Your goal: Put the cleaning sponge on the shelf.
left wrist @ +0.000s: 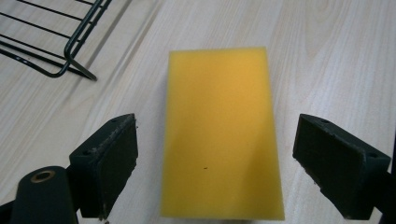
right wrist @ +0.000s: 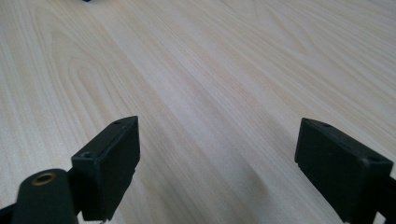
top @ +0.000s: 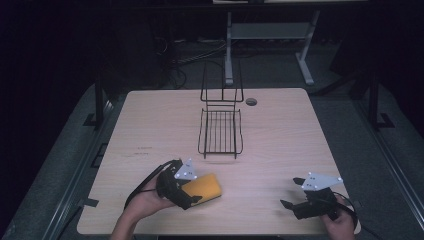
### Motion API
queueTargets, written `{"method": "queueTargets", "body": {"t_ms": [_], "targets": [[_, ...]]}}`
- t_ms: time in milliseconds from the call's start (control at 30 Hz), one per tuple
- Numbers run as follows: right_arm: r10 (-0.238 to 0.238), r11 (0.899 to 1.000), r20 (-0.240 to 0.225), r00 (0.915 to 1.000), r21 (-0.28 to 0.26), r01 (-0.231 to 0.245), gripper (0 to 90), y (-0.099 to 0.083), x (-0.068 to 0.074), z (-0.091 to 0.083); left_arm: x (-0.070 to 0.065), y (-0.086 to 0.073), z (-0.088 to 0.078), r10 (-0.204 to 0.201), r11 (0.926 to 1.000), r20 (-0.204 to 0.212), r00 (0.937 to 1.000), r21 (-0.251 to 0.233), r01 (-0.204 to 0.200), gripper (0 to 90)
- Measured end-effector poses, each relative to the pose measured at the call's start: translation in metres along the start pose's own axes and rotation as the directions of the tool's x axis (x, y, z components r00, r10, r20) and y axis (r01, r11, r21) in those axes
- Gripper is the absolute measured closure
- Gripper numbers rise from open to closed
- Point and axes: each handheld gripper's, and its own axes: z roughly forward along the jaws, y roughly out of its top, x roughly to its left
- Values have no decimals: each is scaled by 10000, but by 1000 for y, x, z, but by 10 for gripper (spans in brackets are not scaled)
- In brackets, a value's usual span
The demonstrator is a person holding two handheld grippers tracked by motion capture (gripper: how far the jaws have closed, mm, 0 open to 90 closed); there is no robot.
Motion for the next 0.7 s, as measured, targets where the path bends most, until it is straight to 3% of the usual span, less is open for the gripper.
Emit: {"method": "queueTargets", "body": {"t_ms": [700], "targets": [[-20, 10000, -63, 10000, -34, 19, 138, 1, 1, 1, 1, 11, 18, 155, 9967, 191, 9997, 788, -170, 134]]}}
